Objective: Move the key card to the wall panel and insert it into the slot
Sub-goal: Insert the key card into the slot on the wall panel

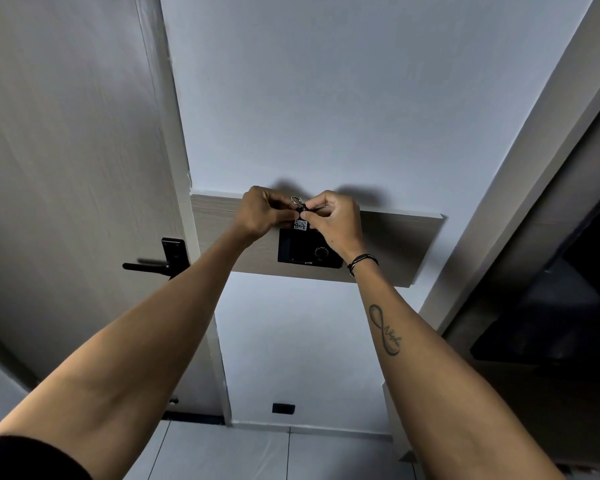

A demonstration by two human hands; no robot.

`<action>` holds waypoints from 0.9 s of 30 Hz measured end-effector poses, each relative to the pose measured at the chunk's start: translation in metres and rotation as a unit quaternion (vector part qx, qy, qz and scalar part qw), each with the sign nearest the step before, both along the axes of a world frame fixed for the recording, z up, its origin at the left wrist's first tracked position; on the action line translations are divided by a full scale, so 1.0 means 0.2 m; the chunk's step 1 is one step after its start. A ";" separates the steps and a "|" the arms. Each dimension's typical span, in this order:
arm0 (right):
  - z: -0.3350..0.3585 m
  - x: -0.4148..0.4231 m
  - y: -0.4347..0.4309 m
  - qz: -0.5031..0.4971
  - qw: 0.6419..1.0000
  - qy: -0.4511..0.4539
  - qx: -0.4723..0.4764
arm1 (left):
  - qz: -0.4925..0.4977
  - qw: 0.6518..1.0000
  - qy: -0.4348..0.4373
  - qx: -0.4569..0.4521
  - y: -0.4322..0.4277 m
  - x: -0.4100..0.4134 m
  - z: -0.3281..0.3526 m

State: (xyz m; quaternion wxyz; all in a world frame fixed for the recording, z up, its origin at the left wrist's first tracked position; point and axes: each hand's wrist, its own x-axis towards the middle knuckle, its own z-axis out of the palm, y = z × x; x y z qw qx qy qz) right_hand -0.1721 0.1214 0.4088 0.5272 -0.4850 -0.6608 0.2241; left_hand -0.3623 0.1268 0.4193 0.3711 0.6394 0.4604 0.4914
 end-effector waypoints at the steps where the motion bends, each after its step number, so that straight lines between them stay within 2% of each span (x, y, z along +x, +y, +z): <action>1: 0.00 0.00 0.00 -0.002 1.000 -0.013 0.002 | 0.005 1.000 0.006 0.005 0.00 0.00 -0.01; 5: -0.01 0.01 0.00 -0.003 0.997 -0.072 0.008 | 0.016 0.998 0.047 0.023 0.00 0.02 -0.04; 10: -0.05 0.01 0.01 -0.018 0.998 -0.067 -0.001 | 0.046 0.993 0.095 0.045 0.00 0.04 -0.07; 27: -0.09 0.00 0.04 -0.022 0.998 -0.035 -0.042 | 0.047 0.995 0.087 0.022 0.01 0.03 -0.11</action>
